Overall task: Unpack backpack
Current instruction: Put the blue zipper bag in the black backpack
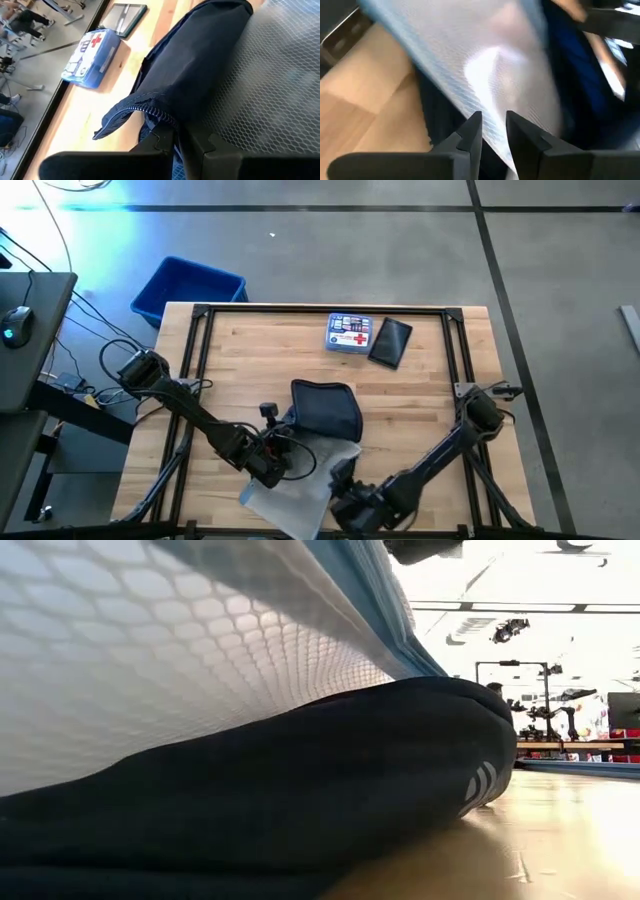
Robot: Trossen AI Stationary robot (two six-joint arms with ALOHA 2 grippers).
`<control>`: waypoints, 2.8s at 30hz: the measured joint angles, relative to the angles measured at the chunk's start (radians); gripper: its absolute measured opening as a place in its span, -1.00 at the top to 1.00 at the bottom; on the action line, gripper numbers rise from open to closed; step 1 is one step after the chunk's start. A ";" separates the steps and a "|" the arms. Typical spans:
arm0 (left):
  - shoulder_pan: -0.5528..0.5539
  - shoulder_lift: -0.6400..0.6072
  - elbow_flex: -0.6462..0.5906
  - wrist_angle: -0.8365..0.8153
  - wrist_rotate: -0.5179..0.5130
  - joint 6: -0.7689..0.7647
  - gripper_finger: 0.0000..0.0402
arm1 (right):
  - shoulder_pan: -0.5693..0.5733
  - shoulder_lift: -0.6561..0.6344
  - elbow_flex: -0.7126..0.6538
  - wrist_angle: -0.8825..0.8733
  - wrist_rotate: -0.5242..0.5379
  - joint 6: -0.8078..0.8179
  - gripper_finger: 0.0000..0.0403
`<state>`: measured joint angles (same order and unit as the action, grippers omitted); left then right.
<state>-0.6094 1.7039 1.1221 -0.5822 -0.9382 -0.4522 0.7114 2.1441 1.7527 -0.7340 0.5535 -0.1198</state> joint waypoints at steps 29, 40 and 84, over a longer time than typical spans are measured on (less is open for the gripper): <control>0.011 0.007 0.000 0.027 0.120 0.063 1.00 | -0.226 0.229 0.000 0.198 0.265 -0.291 0.21; -0.003 0.007 0.000 0.026 0.122 0.097 1.00 | -0.207 0.227 -0.001 0.302 0.554 -0.371 1.00; -0.050 -0.189 -0.280 -0.233 -0.011 -0.270 0.46 | -0.106 0.221 0.000 0.416 0.344 -0.385 1.00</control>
<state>-0.6595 1.5151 0.8420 -0.8155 -0.9494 -0.7219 0.6052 2.3653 1.7527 -0.3176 0.8977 -0.5043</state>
